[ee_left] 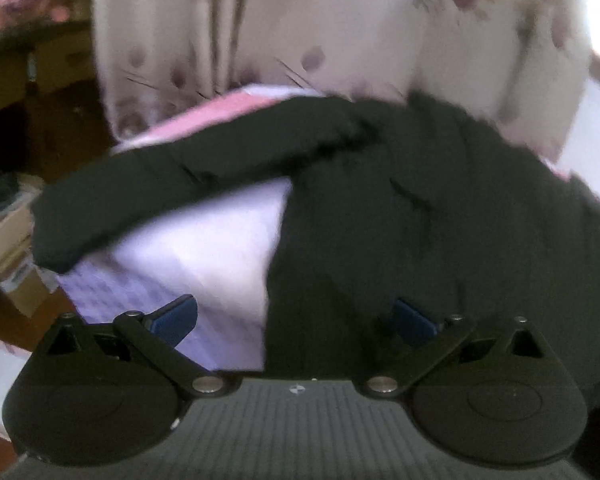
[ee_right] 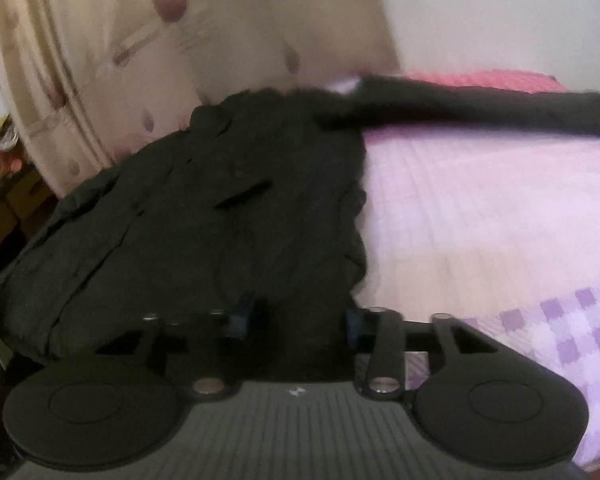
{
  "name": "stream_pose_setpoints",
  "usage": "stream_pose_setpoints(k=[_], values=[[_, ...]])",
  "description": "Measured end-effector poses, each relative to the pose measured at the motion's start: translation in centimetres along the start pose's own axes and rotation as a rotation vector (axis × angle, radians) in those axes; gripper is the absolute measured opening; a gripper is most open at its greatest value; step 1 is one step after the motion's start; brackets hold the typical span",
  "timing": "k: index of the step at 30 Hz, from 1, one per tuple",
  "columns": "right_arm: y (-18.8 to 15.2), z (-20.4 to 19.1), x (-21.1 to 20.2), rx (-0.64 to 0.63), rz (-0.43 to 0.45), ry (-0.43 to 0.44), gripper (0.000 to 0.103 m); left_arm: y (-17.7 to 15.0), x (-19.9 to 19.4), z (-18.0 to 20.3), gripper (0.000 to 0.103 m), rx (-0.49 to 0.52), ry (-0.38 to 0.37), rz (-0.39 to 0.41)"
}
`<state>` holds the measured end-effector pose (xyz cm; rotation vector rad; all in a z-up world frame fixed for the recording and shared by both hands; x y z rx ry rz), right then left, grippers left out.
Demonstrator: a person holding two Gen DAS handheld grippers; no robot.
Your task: Fold large clothes
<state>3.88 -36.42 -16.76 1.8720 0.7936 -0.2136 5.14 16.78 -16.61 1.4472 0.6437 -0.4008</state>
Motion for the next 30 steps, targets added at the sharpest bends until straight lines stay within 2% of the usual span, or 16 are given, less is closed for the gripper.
stream_pose_setpoints(k=[1, 2, 3, 4, 6, 8, 14, 15, 16, 17, 18, 19, 21, 23, 25, 30], values=[[-0.3, 0.3, -0.2, 0.021, 0.005, 0.010, 0.031, -0.4, 0.4, 0.5, 0.078, 0.025, -0.020, -0.007], [-0.5, 0.5, -0.2, 0.029, 0.008, 0.008, 0.030, -0.7, 0.6, 0.8, 0.067, 0.035, -0.052, -0.015], [-0.6, 0.6, -0.3, 0.035, 0.009, 0.005, 0.029, -0.7, 0.5, 1.1, 0.047, 0.028, -0.096, -0.021], [-0.3, 0.6, 0.0, 0.041, 0.009, 0.007, 0.029, -0.4, 0.3, 1.2, 0.034, 0.021, -0.114, -0.016], [-0.7, 0.5, -0.7, 0.054, 0.009, 0.010, 0.027, 0.6, -0.5, 0.7, 0.028, 0.036, -0.096, 0.021], [-1.3, 0.1, -1.0, 0.072, 0.006, 0.021, 0.026, 1.7, -1.3, -0.2, 0.027, 0.022, -0.083, 0.053], [-3.4, -1.3, -1.4, 0.132, -0.026, 0.068, 0.026, 1.9, -1.4, -1.3, 0.027, 0.035, -0.040, 0.037], [-3.5, -1.3, -1.7, 0.135, -0.028, 0.067, 0.026, 2.0, -1.7, -1.2, 0.033, 0.047, -0.024, 0.046], [-3.4, -1.2, -1.9, 0.144, -0.027, 0.068, 0.027, 2.2, -2.2, -1.0, 0.051, 0.061, -0.001, 0.072], [-3.1, -1.1, -2.2, 0.167, -0.027, 0.087, 0.028, 2.5, -2.9, -0.8, 0.065, 0.072, 0.003, 0.097], [-2.5, -0.9, -2.6, 0.191, -0.015, 0.107, 0.032, 3.0, -3.7, -0.6, 0.090, 0.078, -0.007, 0.133], [-1.9, -0.4, -3.3, 0.211, 0.013, 0.112, 0.036, 3.7, -4.8, -0.2, 0.103, 0.078, -0.021, 0.181], [0.4, 1.0, -4.9, 0.255, 0.106, 0.105, 0.072, 5.0, -6.5, 1.0, 0.103, 0.084, -0.046, 0.260], [2.8, 3.0, -6.5, 0.295, 0.207, 0.095, 0.091, 6.5, -7.1, 2.9, 0.103, 0.099, -0.083, 0.284], [5.0, 5.9, -7.4, 0.369, 0.290, 0.072, 0.091, 8.1, -6.4, 4.8, 0.103, 0.092, -0.126, 0.278], [9.4, 14.6, -6.8, 0.548, 0.403, 0.019, 0.091, 11.5, -2.0, 9.8, 0.103, -0.018, -0.195, 0.274]])
Point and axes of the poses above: each gripper's, at about its wrist camera, not at the fingertips, and x roughly the way its jaws point, z to its right, y to its top, the point moved 9 cm from there along x, roughly the way its jaws point, and after that the axes turned 6 degrees about y, right-handed, at the moved point
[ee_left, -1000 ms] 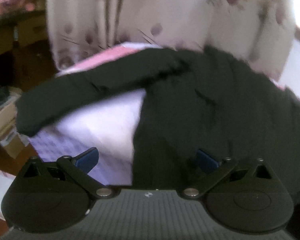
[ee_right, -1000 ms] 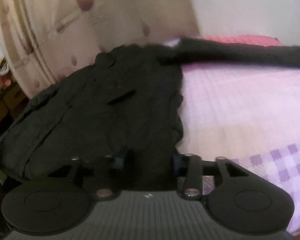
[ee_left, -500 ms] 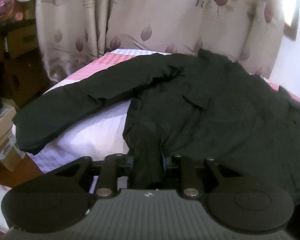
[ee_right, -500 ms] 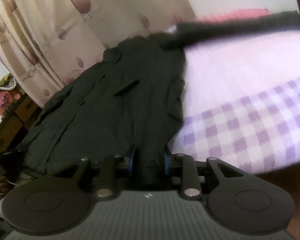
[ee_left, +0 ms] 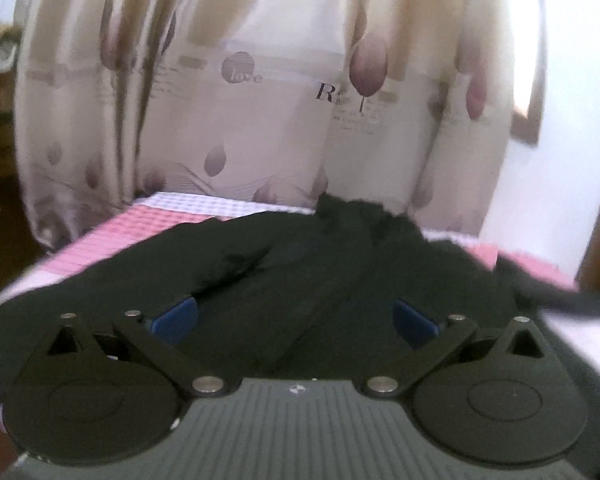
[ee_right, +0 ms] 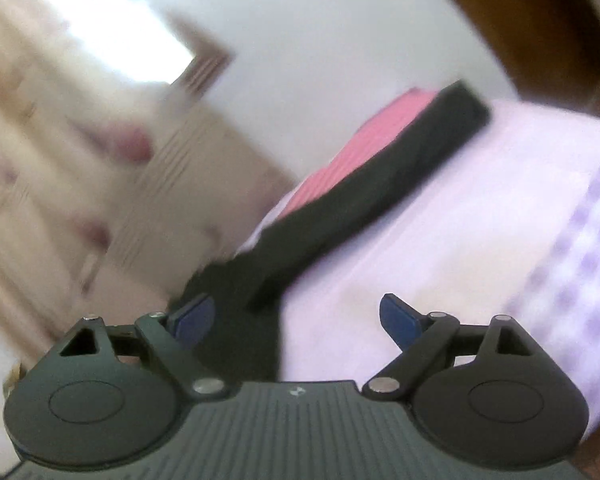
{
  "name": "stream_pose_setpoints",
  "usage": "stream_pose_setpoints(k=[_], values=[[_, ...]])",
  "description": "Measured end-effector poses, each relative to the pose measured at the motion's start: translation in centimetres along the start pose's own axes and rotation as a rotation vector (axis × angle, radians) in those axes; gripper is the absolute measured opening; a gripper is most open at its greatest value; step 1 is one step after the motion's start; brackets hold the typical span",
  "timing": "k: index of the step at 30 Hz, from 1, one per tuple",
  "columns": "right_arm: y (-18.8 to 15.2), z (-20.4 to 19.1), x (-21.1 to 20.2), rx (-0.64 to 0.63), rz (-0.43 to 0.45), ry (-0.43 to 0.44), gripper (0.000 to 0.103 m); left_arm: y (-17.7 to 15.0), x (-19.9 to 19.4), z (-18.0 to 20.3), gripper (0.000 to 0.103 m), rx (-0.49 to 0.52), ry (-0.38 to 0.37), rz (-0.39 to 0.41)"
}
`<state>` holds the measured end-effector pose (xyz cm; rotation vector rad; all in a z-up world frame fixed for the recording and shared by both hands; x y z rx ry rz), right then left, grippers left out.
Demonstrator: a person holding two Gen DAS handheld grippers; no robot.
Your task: Fold large clothes
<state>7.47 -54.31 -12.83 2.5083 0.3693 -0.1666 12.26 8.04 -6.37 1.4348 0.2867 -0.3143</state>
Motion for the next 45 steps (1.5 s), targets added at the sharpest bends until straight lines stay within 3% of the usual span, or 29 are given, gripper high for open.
stream_pose_setpoints(k=[4, 9, 12, 15, 18, 20, 22, 23, 24, 25, 26, 28, 32, 37, 41, 45], values=[[5.2, 4.7, 3.9, 0.136, 0.070, -0.057, 0.091, 0.5, 6.2, 3.2, 0.103, -0.050, 0.012, -0.016], [9.4, 9.8, 8.4, 0.249, 0.127, -0.150, 0.091, 0.3, 13.8, 6.3, 0.103, 0.025, 0.048, -0.050], [11.1, 11.0, 10.4, 0.232, 0.150, -0.167, 0.090, 0.0, 16.6, 7.0, 0.103, 0.030, 0.022, -0.063], [12.2, 11.5, 12.2, 0.223, 0.166, -0.175, 0.090, -1.3, 19.0, 6.7, 0.103, 0.032, 0.045, -0.118], [13.0, 11.9, 13.4, 0.201, 0.216, -0.171, 0.090, -2.8, 20.2, 5.9, 0.103, -0.017, 0.031, -0.188], [13.1, 11.9, 13.9, 0.154, 0.228, -0.202, 0.089, -2.7, 20.1, 5.8, 0.103, -0.026, 0.028, -0.178], [13.0, 11.8, 15.3, 0.075, 0.195, -0.280, 0.081, -2.7, 19.9, 5.8, 0.103, -0.021, 0.026, -0.168], [13.0, 11.9, 16.0, 0.060, 0.177, -0.302, 0.064, -2.8, 20.0, 5.8, 0.103, -0.017, 0.025, -0.170], [13.2, 12.2, 16.5, 0.074, 0.169, -0.309, 0.034, -2.8, 20.1, 5.9, 0.103, -0.015, 0.027, -0.174], [13.4, 13.0, 17.0, 0.111, 0.143, -0.329, 0.021, -2.8, 20.1, 5.8, 0.103, -0.019, 0.028, -0.176], [13.6, 13.7, 17.4, 0.141, 0.130, -0.343, 0.014, -2.7, 20.1, 5.7, 0.103, -0.033, 0.024, -0.174], [14.2, 13.8, 17.2, 0.195, 0.139, -0.344, 0.013, -2.7, 19.9, 5.2, 0.103, -0.075, 0.013, -0.169], [16.5, 7.7, 16.8, 0.194, 0.226, -0.198, 0.012, -2.6, 19.8, 3.5, 0.103, -0.213, -0.001, -0.157], [16.8, -5.9, 19.9, 0.018, 0.191, 0.001, 0.012, -2.6, 19.5, 2.2, 0.103, -0.336, -0.041, -0.138], [12.7, -16.0, 24.2, -0.067, 0.107, 0.171, 0.012, -2.4, 19.3, 1.4, 0.103, -0.407, -0.076, -0.123], [6.0, -23.4, 28.8, -0.093, -0.001, 0.321, 0.012, -2.3, 18.9, 0.2, 0.103, -0.479, -0.066, -0.091]])
Point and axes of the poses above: each gripper's, at about its wrist camera, not at the fingertips, and x roughly the way its jaws point, z to its right, y to its top, the point moved 9 cm from there along x, roughly the way its jaws point, and after that the axes turned 6 degrees about y, right-handed, at the moved point
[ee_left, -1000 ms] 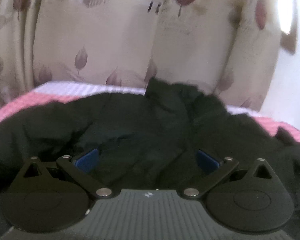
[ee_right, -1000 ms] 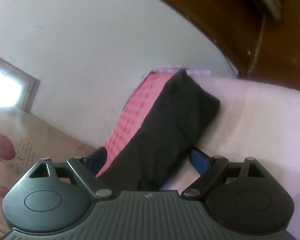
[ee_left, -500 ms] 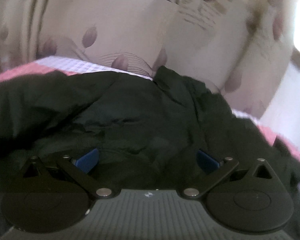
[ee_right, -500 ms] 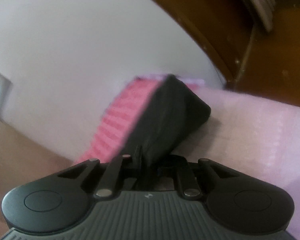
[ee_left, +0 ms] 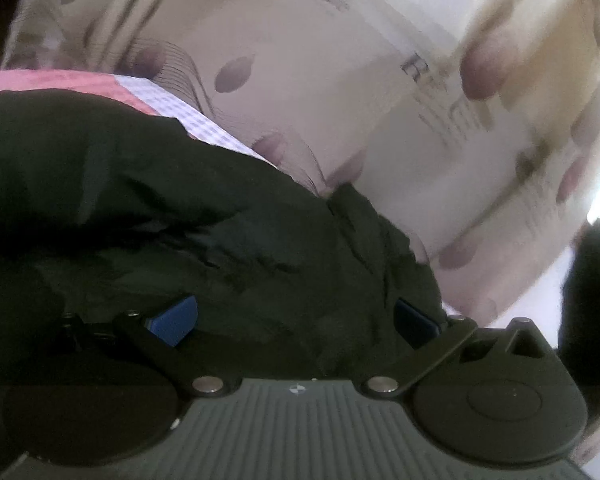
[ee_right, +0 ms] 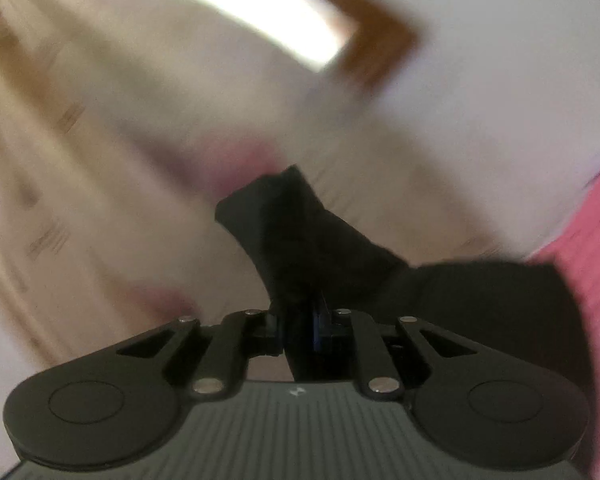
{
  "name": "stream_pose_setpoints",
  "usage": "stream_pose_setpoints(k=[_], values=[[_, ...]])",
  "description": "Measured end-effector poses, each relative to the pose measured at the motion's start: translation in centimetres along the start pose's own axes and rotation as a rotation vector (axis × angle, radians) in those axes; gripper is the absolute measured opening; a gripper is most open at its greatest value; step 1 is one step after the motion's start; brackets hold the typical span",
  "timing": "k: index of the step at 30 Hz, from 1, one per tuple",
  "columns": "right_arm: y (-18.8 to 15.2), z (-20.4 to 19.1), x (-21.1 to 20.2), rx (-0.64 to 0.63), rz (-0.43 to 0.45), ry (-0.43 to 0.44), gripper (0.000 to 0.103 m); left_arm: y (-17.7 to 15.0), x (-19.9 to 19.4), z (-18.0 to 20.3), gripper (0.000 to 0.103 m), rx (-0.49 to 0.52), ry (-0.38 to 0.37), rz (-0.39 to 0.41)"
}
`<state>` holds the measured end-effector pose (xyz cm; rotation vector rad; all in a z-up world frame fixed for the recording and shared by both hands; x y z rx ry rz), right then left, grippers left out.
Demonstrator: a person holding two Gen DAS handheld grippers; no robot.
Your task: Fold large clothes
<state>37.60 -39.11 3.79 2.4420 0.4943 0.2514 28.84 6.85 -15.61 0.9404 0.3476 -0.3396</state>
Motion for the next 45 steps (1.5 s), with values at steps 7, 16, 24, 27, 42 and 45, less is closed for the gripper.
stream_pose_setpoints(k=[7, 16, 24, 27, 42, 45], values=[[-13.1, -4.4, 9.4, 0.020, -0.206, 0.121, 0.012, 0.5, -0.3, -0.5, 0.103, -0.046, -0.003, 0.021], [-27.2, -3.7, 14.0, -0.021, -0.442, 0.083, 0.013, 1.2, -0.9, -1.5, 0.103, -0.108, -0.016, 0.052], [-32.2, -1.3, 16.0, -0.185, -0.621, -0.012, 0.016, 1.2, -0.9, -1.6, 0.103, -0.124, -0.020, 0.058], [-33.3, -1.3, 15.7, -0.285, -0.662, -0.038, 0.017, 1.2, -0.9, -1.6, 0.103, -0.126, -0.020, 0.058], [-34.2, -2.8, 15.1, -0.352, -0.667, 0.035, 0.073, 1.3, -1.0, -1.7, 0.103, -0.137, -0.014, 0.063], [-33.4, -3.7, 14.1, -0.381, -0.599, 0.086, 0.095, 1.3, -1.4, -1.7, 0.103, -0.131, -0.048, 0.042]])
Point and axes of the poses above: each gripper's, at about its wrist camera, not at the fingertips, and x roughly the way its jaws point, z to its right, y to its top, the point moved 9 cm from there along x, roughly the way its jaws point, and after that the axes turned 6 degrees about y, right-handed, at the moved point
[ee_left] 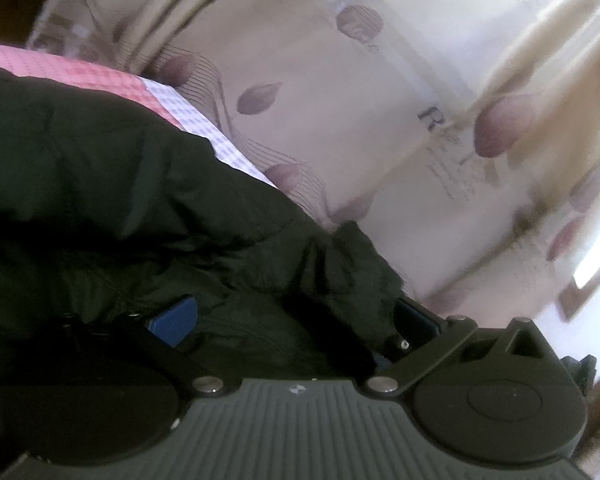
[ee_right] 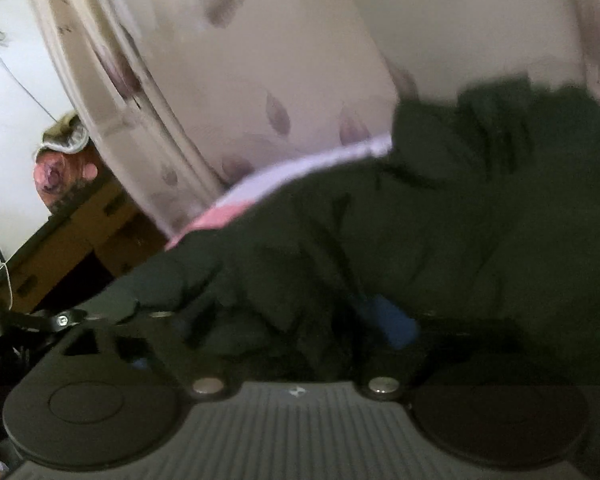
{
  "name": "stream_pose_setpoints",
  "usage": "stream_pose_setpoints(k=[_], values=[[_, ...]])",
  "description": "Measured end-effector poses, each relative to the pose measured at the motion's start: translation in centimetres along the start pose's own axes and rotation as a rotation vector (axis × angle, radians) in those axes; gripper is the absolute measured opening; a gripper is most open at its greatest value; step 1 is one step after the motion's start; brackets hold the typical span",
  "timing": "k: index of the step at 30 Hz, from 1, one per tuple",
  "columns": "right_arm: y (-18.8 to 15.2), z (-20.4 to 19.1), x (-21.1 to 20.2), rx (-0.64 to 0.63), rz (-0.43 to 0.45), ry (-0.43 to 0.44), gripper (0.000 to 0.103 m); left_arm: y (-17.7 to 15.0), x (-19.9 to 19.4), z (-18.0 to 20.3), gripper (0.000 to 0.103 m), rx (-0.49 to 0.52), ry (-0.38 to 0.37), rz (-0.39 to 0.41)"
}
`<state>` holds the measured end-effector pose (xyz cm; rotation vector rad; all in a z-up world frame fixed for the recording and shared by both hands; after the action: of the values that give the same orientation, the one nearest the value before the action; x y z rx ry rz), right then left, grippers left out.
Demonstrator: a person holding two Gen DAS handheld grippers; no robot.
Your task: Fold large clothes
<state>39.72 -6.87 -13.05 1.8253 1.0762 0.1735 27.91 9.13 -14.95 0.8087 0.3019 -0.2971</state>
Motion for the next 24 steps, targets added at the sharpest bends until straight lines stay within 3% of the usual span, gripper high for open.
stream_pose_setpoints(k=[2, 5, 10, 14, 18, 24], values=[[0.0, -0.2, -0.3, -0.014, 0.016, -0.002, 0.095, 0.1, -1.5, -0.1, 0.103, 0.002, -0.021, -0.017], [-0.2, -0.2, 0.5, -0.024, -0.019, -0.033, 0.095, 0.9, -6.1, -0.9, 0.103, 0.007, -0.034, 0.021], [-1.0, -1.7, 1.9, -0.154, -0.102, -0.089, 0.095, 2.5, -13.9, -5.8, 0.103, -0.037, 0.052, 0.054], [-1.2, -2.0, 2.2, -0.211, -0.117, -0.141, 0.095, 4.4, -19.1, -11.9, 0.102, -0.142, 0.138, 0.074], [-1.3, -2.0, 2.2, -0.234, -0.120, -0.171, 0.095, 5.1, -22.2, -18.1, 0.101, -0.346, 0.151, 0.076], [-1.3, -1.7, 1.9, -0.234, -0.105, -0.203, 0.095, 6.4, -22.2, -23.9, 0.100, -0.447, 0.166, 0.086]])
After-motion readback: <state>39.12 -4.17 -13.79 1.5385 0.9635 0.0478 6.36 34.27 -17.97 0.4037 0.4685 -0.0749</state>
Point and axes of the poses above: each gripper's, at about its wrist camera, not at the fingertips, and x roughly the way its jaws point, z to its right, y to its top, the point moved 9 cm from there along x, roughly the way its jaws point, and after that the axes turned 6 degrees about y, right-handed, at the moved point
